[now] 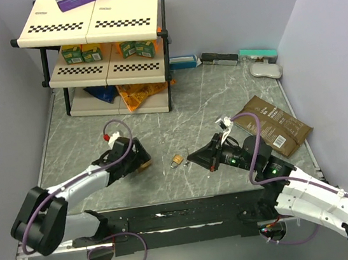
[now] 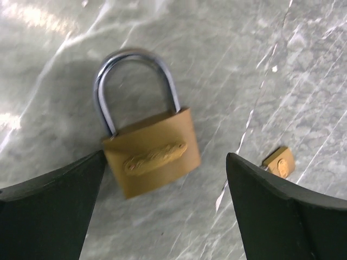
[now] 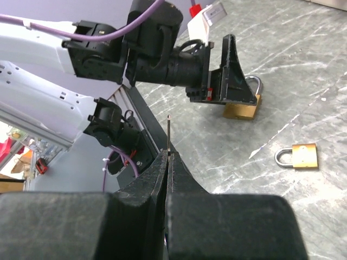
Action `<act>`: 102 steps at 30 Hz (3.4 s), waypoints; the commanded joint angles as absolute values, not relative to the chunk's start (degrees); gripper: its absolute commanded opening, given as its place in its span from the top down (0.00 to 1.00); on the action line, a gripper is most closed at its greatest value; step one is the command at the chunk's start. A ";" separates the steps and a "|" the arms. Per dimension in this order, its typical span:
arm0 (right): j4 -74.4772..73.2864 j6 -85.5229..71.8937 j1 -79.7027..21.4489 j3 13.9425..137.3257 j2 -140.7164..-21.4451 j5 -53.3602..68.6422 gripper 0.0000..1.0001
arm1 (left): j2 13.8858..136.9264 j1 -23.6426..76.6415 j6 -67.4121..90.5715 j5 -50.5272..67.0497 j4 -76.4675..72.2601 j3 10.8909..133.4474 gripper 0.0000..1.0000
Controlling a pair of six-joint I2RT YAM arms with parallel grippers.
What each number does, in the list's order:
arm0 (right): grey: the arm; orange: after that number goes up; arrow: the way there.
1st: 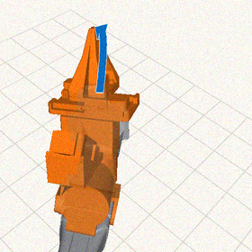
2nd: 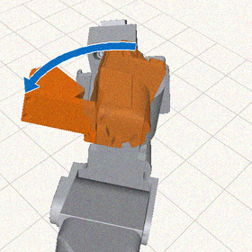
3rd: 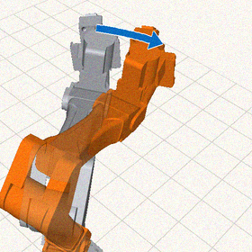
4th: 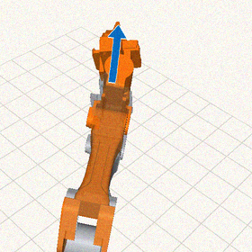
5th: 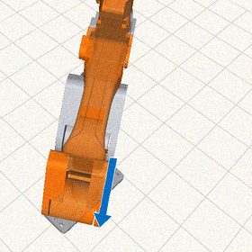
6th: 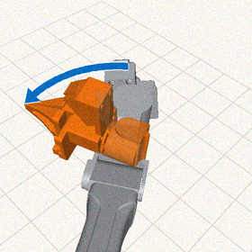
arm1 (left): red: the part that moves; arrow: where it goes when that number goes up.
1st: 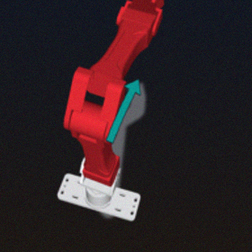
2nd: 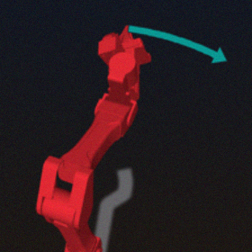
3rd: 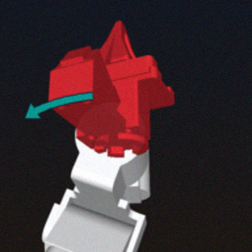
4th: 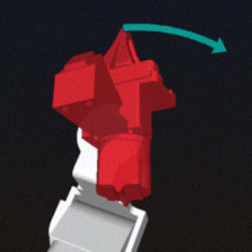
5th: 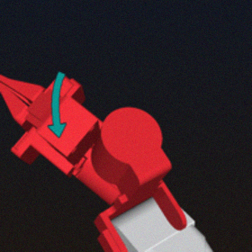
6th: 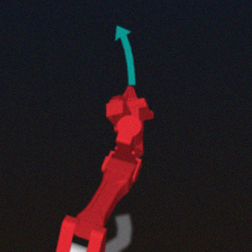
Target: Unlock with the key
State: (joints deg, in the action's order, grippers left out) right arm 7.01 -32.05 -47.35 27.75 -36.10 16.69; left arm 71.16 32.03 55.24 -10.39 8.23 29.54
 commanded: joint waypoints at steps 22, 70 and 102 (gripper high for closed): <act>7.47 -31.99 -47.20 27.51 -35.24 15.47 1.00 | 79.45 32.43 40.79 -13.09 17.56 40.25 0.01; 7.38 -32.43 -47.20 25.40 -32.96 15.12 1.00 | 97.03 39.64 35.86 -11.26 26.55 47.55 0.30; 6.95 -34.89 -51.23 23.64 -41.30 9.94 1.00 | 84.83 36.74 37.88 -3.86 14.86 48.96 0.99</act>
State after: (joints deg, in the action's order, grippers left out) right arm 5.10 -33.32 -49.58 23.88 -39.20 12.69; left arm 90.48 36.80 36.27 -5.15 20.36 50.00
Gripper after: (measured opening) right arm 0.010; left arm 0.703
